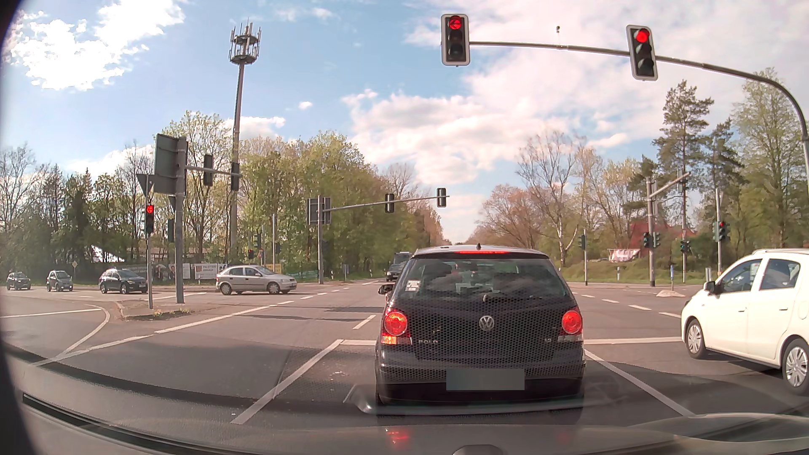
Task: Follow the waypoints while adhering to traffic rules and regulations
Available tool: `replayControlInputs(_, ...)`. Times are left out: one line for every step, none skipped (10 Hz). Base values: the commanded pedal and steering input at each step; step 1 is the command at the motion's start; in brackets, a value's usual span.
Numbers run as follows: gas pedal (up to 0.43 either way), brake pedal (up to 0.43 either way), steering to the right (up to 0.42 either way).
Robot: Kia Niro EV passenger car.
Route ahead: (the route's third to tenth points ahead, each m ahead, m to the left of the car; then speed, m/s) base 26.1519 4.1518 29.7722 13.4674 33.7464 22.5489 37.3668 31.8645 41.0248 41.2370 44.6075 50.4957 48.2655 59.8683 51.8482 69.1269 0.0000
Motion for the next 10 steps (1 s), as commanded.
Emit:
replayControlInputs(0.0,0.25,-0.001)
replayControlInputs(0.0,0.25,-0.001)
replayControlInputs(0.0,0.25,-0.001)
replayControlInputs(0.0,0.25,-0.001)
replayControlInputs(0.0,0.25,-0.001)
replayControlInputs(0.0,0.25,-0.001)
replayControlInputs(0.0,0.25,-0.001)
replayControlInputs(0.0,0.25,-0.001)
replayControlInputs(0.0,0.25,-0.001)
replayControlInputs(0.0,0.25,-0.001)
